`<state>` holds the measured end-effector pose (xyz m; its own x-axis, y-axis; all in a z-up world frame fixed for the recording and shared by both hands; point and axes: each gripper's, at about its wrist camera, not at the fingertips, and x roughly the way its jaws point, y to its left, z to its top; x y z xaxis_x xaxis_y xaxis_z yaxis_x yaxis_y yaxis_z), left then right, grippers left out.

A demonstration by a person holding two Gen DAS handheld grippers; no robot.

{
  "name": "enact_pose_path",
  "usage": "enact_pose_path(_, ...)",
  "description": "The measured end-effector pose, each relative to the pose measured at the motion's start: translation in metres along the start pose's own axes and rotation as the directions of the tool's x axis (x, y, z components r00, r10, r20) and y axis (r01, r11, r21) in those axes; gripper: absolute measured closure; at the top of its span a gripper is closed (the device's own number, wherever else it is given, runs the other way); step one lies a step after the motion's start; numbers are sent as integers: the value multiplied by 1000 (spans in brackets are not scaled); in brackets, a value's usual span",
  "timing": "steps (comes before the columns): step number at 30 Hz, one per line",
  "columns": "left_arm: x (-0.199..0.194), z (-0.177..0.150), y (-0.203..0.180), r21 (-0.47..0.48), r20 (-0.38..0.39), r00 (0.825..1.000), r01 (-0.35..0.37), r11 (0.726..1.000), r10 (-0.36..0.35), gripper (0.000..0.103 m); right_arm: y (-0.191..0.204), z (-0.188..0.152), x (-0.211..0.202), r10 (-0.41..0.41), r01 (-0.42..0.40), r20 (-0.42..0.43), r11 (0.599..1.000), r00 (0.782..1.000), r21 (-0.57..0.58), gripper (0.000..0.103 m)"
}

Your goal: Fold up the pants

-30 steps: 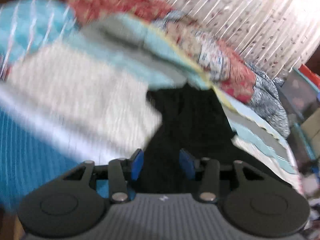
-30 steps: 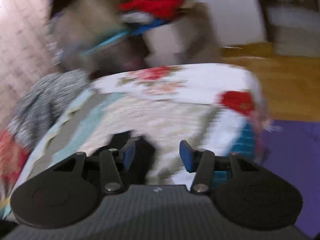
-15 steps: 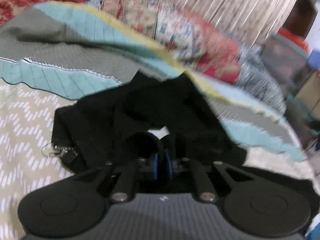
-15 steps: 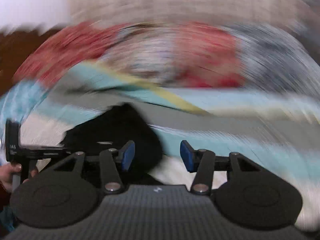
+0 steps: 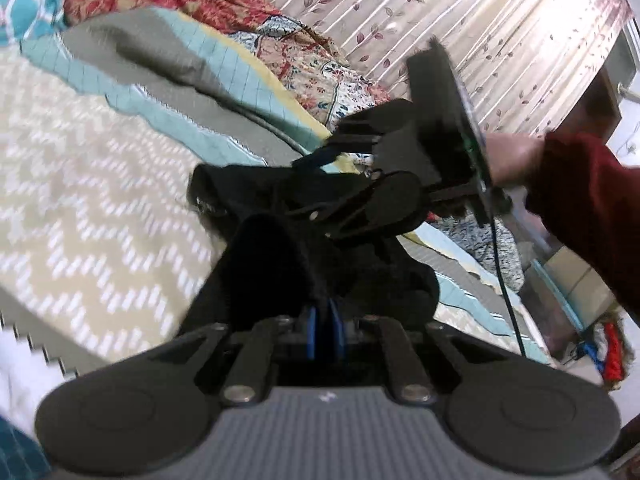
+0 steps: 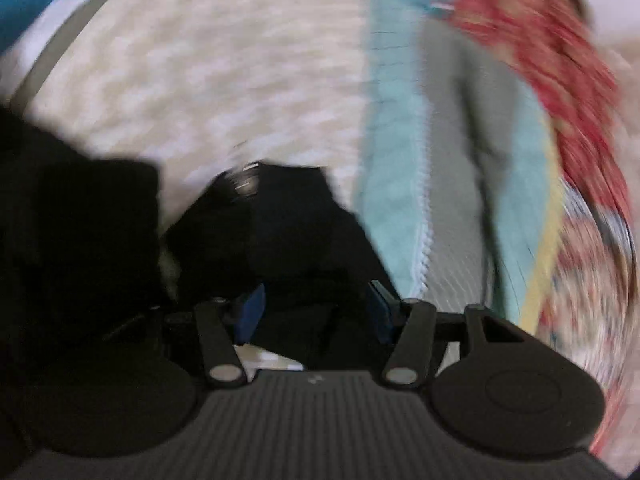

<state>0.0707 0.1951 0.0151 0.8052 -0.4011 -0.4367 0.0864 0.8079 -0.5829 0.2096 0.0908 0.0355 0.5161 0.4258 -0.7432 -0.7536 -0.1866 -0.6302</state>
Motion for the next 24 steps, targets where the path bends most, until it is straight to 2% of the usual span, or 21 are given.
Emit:
enact_pose_path(2, -5, -5, 0, -6, 3, 1000, 11, 1000, -11, 94, 4, 8, -1, 56, -57, -15, 997, 998, -56, 45)
enact_pose_path(3, -6, -6, 0, -10, 5, 1000, 14, 1000, -14, 94, 2, 12, -3, 87, -87, -4, 995, 996, -48, 45)
enact_pose_path(6, -8, -12, -3, -7, 12, 1000, 21, 1000, -21, 94, -15, 20, -2, 177, -178, 19, 978, 984, 111, 45)
enact_pose_path(9, -11, -17, -10, 24, 15, 999, 35, 999, -36, 94, -22, 16, 12, 220, -220, 24, 947, 975, 233, 45)
enact_pose_path(11, -12, -19, -14, 35, 0, 998, 64, 997, -64, 94, -18, 12, 18, 217, -214, 15, 949, 976, 231, 45)
enact_pose_path(14, -11, -23, -17, 46, -11, 998, 66, 997, -65, 94, -19, 6, 7, 193, -199, 47, 965, 980, 174, 45)
enact_pose_path(16, -7, -24, -16, 50, -16, 998, 56, 997, -55, 94, -33, 5, 0, 183, -193, 66, 951, 981, 241, 45)
enact_pose_path(19, -2, -27, -17, 35, -32, 998, 59, 998, -58, 94, -47, 3, -8, 180, -218, 134, 905, 974, 365, 44)
enact_pose_path(20, -1, -28, -17, 35, -36, 998, 61, 998, -59, 94, -46, 6, -7, 197, -243, 157, 893, 968, 380, 42)
enact_pose_path(22, -2, -30, -19, 43, -39, 997, 61, 997, -60, 94, -34, 13, -1, 229, -279, 173, 886, 958, 370, 28)
enact_pose_path(24, 0, -28, -18, 42, -42, 997, 64, 997, -62, 94, -16, 19, 17, 236, -266, 129, 906, 963, 331, 32)
